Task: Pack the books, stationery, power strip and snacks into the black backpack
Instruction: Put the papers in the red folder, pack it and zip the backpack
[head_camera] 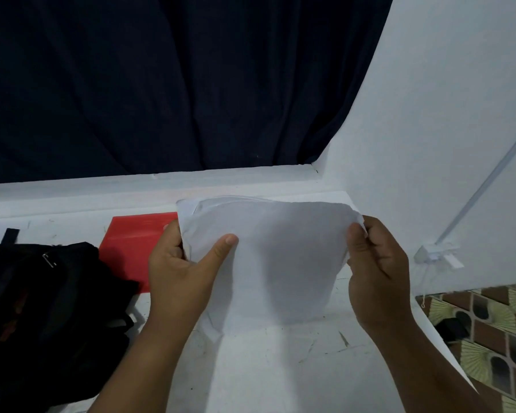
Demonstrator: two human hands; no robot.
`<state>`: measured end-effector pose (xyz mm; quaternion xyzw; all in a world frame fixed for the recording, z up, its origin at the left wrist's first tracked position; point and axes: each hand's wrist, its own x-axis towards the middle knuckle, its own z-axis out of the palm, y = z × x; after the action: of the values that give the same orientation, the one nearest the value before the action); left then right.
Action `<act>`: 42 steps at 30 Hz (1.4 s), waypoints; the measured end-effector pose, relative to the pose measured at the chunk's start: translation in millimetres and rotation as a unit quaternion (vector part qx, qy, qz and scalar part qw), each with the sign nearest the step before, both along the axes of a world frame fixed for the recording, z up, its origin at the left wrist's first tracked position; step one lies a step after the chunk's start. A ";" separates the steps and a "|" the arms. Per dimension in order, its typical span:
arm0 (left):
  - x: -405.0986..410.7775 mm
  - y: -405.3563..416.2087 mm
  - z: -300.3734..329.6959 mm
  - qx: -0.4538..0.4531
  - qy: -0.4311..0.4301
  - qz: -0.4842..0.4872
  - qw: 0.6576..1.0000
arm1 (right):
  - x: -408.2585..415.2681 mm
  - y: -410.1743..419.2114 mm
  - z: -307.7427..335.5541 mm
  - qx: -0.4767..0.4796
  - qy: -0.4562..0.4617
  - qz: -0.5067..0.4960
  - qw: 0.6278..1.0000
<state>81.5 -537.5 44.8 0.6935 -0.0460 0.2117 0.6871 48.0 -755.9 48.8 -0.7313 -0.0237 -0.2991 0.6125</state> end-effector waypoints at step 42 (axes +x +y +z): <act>-8.2 -10.3 8.9 -0.038 -0.062 0.021 0.997 | 12.2 7.1 5.1 -0.083 -0.065 0.016 0.994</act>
<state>73.4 -547.7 53.7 0.6532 -0.0663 0.2702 0.7043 60.2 -748.8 53.8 -0.7583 -0.0997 -0.3333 0.5514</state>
